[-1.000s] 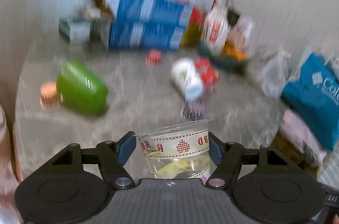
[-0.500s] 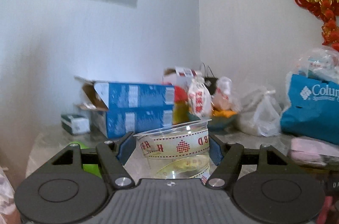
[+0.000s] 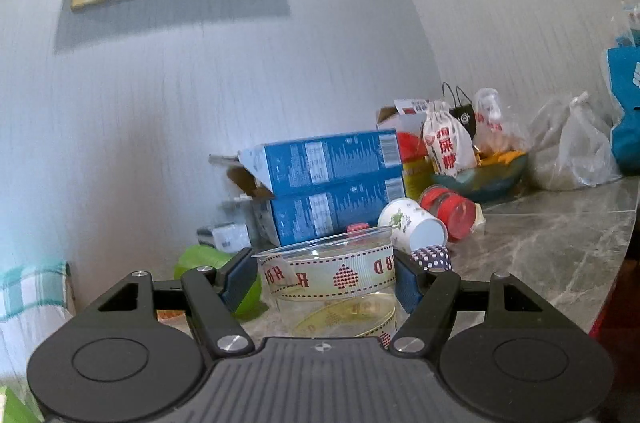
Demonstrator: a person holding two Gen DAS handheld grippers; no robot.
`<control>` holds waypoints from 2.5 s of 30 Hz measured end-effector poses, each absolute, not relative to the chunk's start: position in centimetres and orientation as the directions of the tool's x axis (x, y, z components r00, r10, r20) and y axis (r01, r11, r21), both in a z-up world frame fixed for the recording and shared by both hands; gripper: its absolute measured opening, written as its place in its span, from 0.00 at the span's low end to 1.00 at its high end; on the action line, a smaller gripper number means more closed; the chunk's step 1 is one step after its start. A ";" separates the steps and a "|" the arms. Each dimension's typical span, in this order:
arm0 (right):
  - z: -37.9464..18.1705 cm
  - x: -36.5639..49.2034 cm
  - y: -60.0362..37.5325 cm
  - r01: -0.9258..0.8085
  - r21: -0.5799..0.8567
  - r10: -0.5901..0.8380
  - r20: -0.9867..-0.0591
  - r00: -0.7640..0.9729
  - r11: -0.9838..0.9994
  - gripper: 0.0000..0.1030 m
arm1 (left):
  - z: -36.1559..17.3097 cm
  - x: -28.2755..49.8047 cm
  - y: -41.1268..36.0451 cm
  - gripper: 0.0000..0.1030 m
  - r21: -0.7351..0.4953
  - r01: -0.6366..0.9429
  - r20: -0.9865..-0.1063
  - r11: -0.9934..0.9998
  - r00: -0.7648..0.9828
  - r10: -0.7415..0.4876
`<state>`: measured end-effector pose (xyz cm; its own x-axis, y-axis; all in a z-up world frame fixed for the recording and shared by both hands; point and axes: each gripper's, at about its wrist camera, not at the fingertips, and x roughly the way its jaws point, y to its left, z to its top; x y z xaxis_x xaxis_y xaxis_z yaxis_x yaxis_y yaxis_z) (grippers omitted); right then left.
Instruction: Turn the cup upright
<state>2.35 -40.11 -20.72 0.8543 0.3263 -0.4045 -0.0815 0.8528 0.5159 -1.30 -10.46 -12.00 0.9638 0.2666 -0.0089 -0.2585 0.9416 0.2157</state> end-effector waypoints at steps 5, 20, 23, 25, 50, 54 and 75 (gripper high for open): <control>-20.6 2.3 -39.9 -0.106 0.512 0.340 -0.388 0.856 0.852 0.99 | -12.5 -1.8 -11.0 0.72 0.225 -0.269 0.007 0.936 0.961 0.275; -20.7 2.3 -39.6 -0.106 0.491 0.325 -0.387 0.863 0.865 0.99 | -13.5 -1.9 -10.7 0.76 0.214 -0.233 -0.037 0.949 0.969 0.246; -20.3 2.0 -39.5 -0.111 0.480 0.316 -0.371 0.873 0.870 0.99 | -13.4 -1.9 -10.4 0.78 0.204 -0.220 -0.050 0.954 0.971 0.235; -19.3 1.4 -39.0 -0.139 0.462 0.321 -0.342 0.883 0.876 0.99 | -13.3 -1.8 -10.0 0.85 0.185 -0.190 -0.081 0.964 0.975 0.207; -6.3 -0.9 -25.0 -0.455 -0.001 0.442 -0.233 0.866 0.891 0.99 | -5.2 -5.7 -2.0 0.96 -0.075 0.032 -0.447 0.997 0.893 -0.062; -4.3 -2.5 -24.2 -0.435 -0.014 0.416 -0.265 0.870 0.900 0.99 | -2.7 -7.3 -1.8 0.96 -0.109 0.071 -0.422 0.992 0.900 -0.111; -2.1 -3.7 -23.6 -0.488 0.062 0.468 -0.409 0.783 0.871 0.99 | -1.6 -8.2 -2.3 0.96 -0.123 0.049 -0.527 0.991 0.843 -0.108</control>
<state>-3.70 -23.60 -2.15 0.7832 0.4681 -0.4093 -0.4882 0.8706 0.0617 -8.23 -2.30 -1.56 0.8429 -0.1076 -0.5272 0.0494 0.9911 -0.1234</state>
